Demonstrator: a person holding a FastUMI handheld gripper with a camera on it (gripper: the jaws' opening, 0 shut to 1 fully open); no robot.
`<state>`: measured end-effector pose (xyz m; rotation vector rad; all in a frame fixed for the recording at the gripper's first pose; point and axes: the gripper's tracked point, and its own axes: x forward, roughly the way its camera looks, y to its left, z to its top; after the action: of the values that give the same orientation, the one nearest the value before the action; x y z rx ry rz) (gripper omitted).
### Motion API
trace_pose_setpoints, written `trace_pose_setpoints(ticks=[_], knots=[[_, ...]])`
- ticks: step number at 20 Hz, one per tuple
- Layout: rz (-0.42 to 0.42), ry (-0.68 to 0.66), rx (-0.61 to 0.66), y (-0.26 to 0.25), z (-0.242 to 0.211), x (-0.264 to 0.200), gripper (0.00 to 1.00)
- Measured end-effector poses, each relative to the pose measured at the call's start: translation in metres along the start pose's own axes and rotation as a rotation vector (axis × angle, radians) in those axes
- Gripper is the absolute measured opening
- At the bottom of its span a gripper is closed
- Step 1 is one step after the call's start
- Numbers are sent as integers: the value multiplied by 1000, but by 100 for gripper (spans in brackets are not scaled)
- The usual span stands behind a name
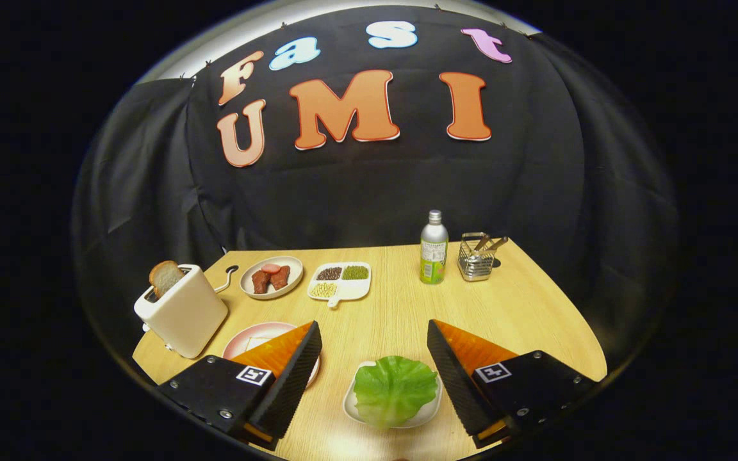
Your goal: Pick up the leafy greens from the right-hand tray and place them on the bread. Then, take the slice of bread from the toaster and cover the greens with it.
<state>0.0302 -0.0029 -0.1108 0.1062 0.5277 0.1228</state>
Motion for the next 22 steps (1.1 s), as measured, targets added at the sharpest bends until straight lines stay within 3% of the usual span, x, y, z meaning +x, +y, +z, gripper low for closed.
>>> trace_pose_setpoints(ticks=[22], knots=[[-19,503,-67,-11,-117,52,99]])
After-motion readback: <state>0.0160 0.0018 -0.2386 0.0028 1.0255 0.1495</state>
